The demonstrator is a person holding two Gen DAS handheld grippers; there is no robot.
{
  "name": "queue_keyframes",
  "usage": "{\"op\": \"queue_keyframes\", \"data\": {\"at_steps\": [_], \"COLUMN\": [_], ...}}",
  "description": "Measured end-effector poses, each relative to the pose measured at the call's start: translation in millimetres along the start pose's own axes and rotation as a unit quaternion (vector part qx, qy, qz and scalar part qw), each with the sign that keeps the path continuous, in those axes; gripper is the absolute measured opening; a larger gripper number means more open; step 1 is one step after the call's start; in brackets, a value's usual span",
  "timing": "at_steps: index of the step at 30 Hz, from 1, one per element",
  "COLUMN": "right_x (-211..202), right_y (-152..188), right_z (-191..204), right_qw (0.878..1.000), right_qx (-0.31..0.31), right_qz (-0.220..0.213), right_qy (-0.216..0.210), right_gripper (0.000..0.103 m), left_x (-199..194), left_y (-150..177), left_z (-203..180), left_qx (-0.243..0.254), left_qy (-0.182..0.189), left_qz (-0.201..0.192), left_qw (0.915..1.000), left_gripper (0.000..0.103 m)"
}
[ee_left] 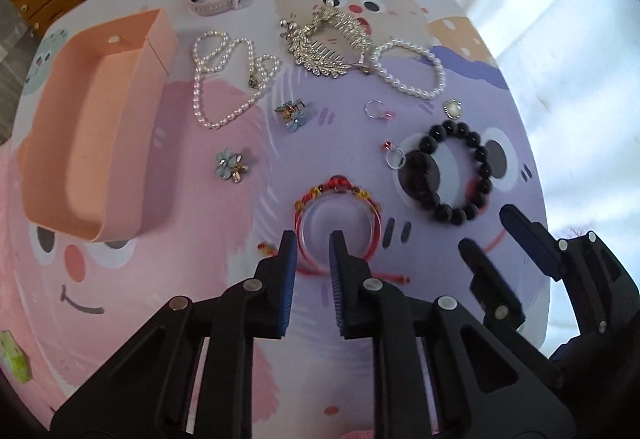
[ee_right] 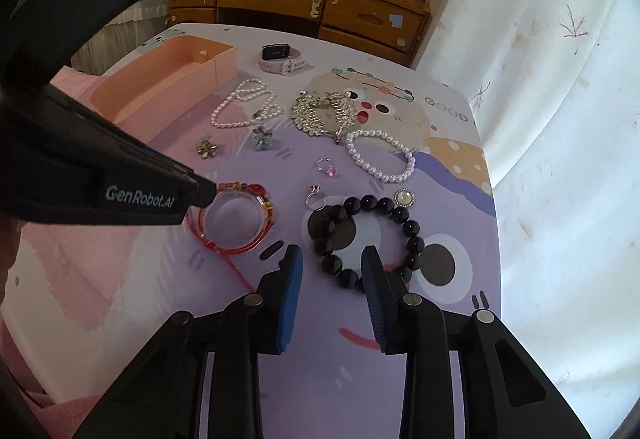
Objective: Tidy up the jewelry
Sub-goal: 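Grasp the red string bracelet with the left tool while the right tool grasps the black bead bracelet, then carry both bracelets over the pink box and open both tools to drop them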
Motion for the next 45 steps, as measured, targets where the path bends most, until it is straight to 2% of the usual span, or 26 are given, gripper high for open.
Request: {"op": "queue_keyframes", "data": {"at_steps": [5,12,17,19,23,28,34,41,45], "right_x": [24.3,48.3,58.9,59.5,62.9,59.8,40.3,-3.9,-33.0], "right_y": [-1.6,1.8,2.4,2.2,1.0,4.7,7.7,-5.6,-21.5], "right_z": [-8.4,-1.4,6.7,7.6,2.6,-1.4,-8.1,-12.2,-15.0], "right_qw": [1.000,0.999,0.998,0.998,0.995,0.990,0.982,0.971,0.964], "right_qx": [0.002,-0.002,-0.008,-0.009,0.032,0.074,0.123,0.180,0.215], "right_qz": [0.008,0.023,0.034,0.031,0.035,0.047,0.038,-0.011,-0.039], "right_qy": [-0.017,-0.046,-0.052,-0.054,-0.083,-0.114,-0.141,-0.159,-0.153], "right_gripper": [0.022,0.021,0.019,0.018,0.014,0.014,0.014,0.014,0.014], "left_x": [18.3,32.9,38.8,39.6,41.8,40.8,8.7,-45.7,-75.7], "left_y": [-7.6,-9.5,-11.0,-10.6,-10.4,-12.5,-10.1,-9.1,-6.8], "left_z": [3.0,10.2,4.7,-0.1,-4.7,-4.3,-8.5,-3.6,10.3], "left_qx": [-0.021,-0.039,-0.013,0.004,0.014,0.007,0.017,0.032,0.043], "left_qy": [-0.009,-0.024,-0.036,-0.049,-0.061,-0.049,-0.030,0.006,0.015], "left_qz": [0.009,0.015,0.011,0.006,0.002,0.000,-0.036,-0.079,-0.094], "left_qw": [0.9997,0.9988,0.9992,0.9988,0.9981,0.9988,0.9988,0.9964,0.9945], "left_gripper": [0.014,0.014,0.014,0.008,0.006,0.005,0.005,0.005,0.005]}}
Point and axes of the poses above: each gripper's, at about its wrist camera, not at the fingertips, and x roughly the way its jaws point, z to its left, y to its underside, the point moved 5 cm from there along x, roughly the way its jaws point, and after that the axes turned 11 degrees about -x, right-handed, at the moved point
